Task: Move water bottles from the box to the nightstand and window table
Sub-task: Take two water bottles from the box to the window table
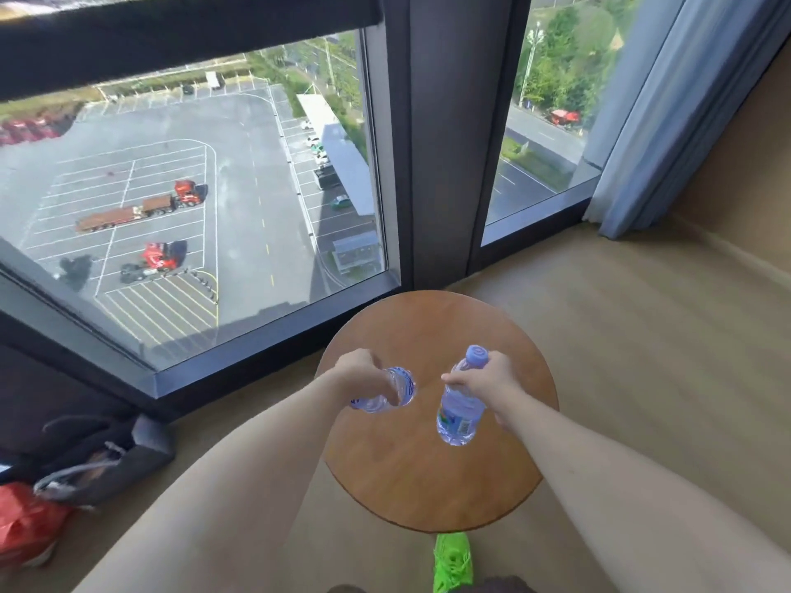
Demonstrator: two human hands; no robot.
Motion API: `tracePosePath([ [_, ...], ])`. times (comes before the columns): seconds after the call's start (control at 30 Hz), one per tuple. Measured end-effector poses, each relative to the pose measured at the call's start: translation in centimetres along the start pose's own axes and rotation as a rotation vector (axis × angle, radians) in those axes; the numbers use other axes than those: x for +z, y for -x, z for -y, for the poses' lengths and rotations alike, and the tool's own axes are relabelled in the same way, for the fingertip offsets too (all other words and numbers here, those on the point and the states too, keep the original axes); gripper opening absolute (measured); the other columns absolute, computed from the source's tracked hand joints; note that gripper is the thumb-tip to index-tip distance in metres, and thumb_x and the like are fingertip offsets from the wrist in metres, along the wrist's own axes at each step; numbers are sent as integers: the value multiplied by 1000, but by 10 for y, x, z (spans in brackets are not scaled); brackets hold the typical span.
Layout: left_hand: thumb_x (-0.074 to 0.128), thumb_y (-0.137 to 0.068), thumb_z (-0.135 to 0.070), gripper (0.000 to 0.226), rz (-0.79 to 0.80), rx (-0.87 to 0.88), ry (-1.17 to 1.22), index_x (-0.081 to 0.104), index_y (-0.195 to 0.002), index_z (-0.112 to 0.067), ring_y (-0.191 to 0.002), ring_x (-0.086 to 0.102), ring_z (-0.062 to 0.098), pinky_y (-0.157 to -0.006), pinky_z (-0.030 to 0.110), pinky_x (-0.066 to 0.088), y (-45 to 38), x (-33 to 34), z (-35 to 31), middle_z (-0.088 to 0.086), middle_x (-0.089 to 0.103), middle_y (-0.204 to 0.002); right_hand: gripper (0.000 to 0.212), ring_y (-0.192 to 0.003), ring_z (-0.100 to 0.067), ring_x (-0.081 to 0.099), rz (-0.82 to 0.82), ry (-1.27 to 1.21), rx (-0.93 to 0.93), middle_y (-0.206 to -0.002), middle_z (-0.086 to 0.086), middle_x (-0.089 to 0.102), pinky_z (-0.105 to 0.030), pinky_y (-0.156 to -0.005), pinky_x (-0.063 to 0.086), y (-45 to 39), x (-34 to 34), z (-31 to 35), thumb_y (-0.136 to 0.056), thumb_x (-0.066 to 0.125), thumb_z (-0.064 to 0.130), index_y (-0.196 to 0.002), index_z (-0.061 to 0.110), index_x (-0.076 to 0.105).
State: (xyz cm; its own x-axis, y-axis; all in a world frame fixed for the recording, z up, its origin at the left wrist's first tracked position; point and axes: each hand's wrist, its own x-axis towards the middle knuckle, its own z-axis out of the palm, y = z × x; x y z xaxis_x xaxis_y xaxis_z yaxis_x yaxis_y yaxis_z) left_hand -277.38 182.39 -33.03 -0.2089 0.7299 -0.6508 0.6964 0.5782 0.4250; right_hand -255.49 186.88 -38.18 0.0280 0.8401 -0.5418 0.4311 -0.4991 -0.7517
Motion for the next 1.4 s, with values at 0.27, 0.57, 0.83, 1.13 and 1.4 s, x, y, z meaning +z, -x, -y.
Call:
tracePosePath([
  [0.27,85,-62,-16,38,-82,103,-398,66,-95,-11,-71,59,20,-50,25,41,-77,3,-22,5,63,-92,45,-83,-31,68,-69,193,141,-93,-6,59,-43,-67,65,-77,8,16,-76,86,42,-73,13,52],
  [0.57,73,-78,-8,50,-80,315,-472,68,-125,-21,-110,50,26,-83,34,50,-160,-4,9,4,52,-117,38,-38,-28,67,-90,456,161,-49,-9,64,-31,-39,54,-130,51,38,-89,71,37,-71,6,59],
  [0.83,63,-75,4,49,-106,392,-321,63,-121,-14,-108,55,25,-79,31,44,-204,-20,22,4,62,-113,26,-40,-27,68,-87,352,115,-56,-13,67,-43,-49,63,-163,91,65,-81,68,29,-82,8,52],
  [1.13,59,-77,5,45,-133,494,-314,64,-117,-14,-102,53,25,-73,29,39,-233,-20,29,5,62,-103,27,-30,-16,53,-46,295,70,-64,-10,65,-20,-36,40,-186,114,73,-84,69,32,-77,20,45],
  [1.4,69,-76,0,39,-151,529,-297,62,-112,-15,-90,45,17,-69,27,34,-236,-17,34,-4,53,-92,27,-30,-17,50,41,259,79,-62,-10,64,-19,-32,35,-180,129,79,-81,70,29,-78,17,46],
])
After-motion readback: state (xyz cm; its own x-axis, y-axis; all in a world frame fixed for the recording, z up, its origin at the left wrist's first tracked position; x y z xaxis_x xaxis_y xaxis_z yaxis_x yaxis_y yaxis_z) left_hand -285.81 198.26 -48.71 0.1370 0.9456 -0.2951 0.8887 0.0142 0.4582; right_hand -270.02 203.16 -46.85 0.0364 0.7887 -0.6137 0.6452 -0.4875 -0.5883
